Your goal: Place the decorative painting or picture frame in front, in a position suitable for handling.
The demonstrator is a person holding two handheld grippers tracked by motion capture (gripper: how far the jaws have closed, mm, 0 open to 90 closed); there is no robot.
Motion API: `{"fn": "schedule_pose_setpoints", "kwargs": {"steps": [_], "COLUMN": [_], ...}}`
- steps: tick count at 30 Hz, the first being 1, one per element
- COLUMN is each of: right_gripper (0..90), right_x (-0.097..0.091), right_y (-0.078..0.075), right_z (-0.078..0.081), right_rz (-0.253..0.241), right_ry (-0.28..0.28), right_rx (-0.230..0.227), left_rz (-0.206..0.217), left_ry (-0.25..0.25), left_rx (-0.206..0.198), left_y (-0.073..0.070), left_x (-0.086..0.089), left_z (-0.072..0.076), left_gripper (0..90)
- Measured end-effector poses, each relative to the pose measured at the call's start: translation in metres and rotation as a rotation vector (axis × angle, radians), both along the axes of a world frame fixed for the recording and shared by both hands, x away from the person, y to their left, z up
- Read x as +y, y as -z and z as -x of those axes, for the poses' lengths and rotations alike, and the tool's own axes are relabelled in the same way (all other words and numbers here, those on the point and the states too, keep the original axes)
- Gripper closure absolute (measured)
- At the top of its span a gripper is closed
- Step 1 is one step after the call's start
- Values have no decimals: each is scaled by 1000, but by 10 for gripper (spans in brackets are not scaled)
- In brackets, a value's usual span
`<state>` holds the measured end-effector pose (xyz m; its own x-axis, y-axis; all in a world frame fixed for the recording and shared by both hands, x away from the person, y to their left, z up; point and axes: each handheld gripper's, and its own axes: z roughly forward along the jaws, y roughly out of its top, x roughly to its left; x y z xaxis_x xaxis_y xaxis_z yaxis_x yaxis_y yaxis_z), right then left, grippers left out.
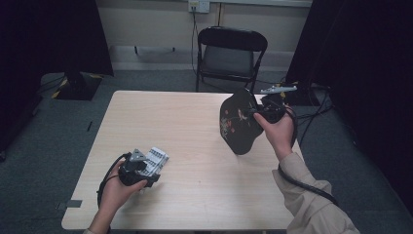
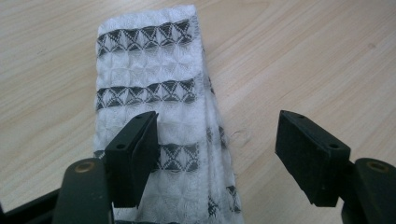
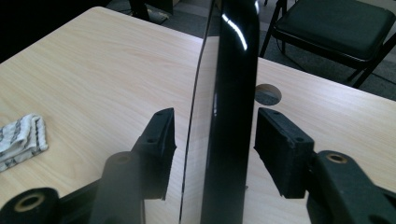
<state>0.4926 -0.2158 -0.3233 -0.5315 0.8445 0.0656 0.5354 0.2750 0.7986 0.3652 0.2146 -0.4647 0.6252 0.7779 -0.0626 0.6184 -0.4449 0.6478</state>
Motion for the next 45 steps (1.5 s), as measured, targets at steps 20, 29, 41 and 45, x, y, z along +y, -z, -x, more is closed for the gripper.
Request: {"fn": "schedule_pose_setpoints", "kwargs": {"steps": [20,29,41,45], "right_gripper": [812,813,813,812], "right_x": [7,14,41,47], "right_y": [9,5,14,18], "right_z": [1,15,48,57], "right_rz": [-74,-119,-142,-148], "right_ry": [40,-1,-111,-129], "right_rx": [12,-7,-5,-12], "left_rz": [-4,-10,-19,-27], "left_ry": [8,4,6,13], "left_rx": [-7,-6,-12,-16], "left_y": [-4,-5,-5,-7], "left_x": [2,1,1,-1], "left_z": [1,1,2,2], "left_gripper": [300,299,299,298]}}
